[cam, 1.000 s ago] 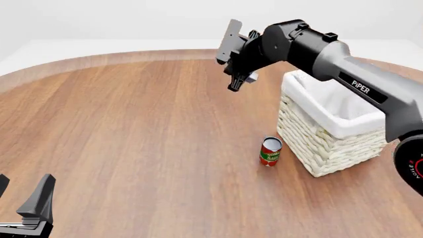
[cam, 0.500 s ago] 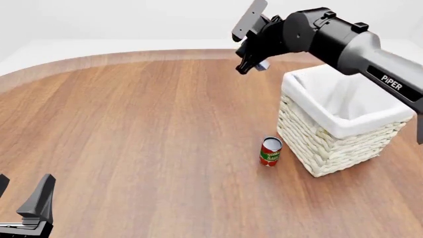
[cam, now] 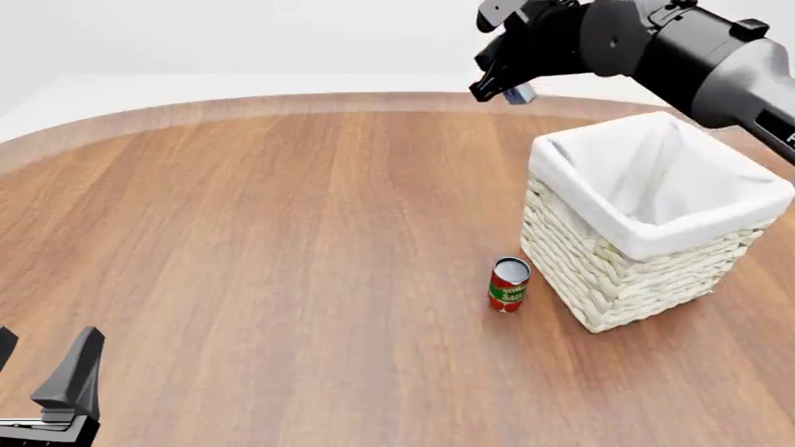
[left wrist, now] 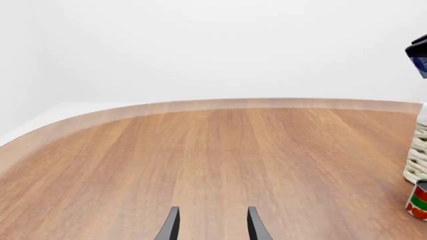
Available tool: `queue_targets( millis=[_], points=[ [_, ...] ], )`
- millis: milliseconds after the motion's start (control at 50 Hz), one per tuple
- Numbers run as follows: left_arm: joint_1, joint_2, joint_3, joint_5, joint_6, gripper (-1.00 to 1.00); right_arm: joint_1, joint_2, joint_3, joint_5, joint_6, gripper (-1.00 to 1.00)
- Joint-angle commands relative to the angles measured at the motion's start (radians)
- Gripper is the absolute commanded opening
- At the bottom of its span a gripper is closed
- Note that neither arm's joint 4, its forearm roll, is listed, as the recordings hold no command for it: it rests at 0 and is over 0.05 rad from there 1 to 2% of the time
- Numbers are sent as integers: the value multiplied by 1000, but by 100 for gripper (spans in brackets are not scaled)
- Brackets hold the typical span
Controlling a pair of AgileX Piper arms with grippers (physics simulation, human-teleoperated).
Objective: Pick up the alphabet soup and the cream cheese box, and put them in the basket.
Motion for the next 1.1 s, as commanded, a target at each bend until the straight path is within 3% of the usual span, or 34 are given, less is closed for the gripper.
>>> queue_targets(
  millis=[20,220,260,340,440,660,900,1100],
  points=[
    [0,0,0,0,0,100,-58,-65,63,-66,90,-100],
    [0,0,0,0,0,100,-122,-138,206,-180,184,-100],
    [0,0,0,0,0,100,-144,-164,255,-224,224,-100],
    [0,0,0,0,0,100,-160,-182,289,-256,249,-100],
    [0,0,0,0,0,100,-213,-202,323,-317,326,-100],
    [0,0,0,0,0,100,-275,-219,393,-393,393,-100],
    [0,0,0,0,0,100,-373,-189,421,-452,431,-100],
    [0,0,0,0,0,100,-407,-179,467,-495,451,-100]
  ],
)
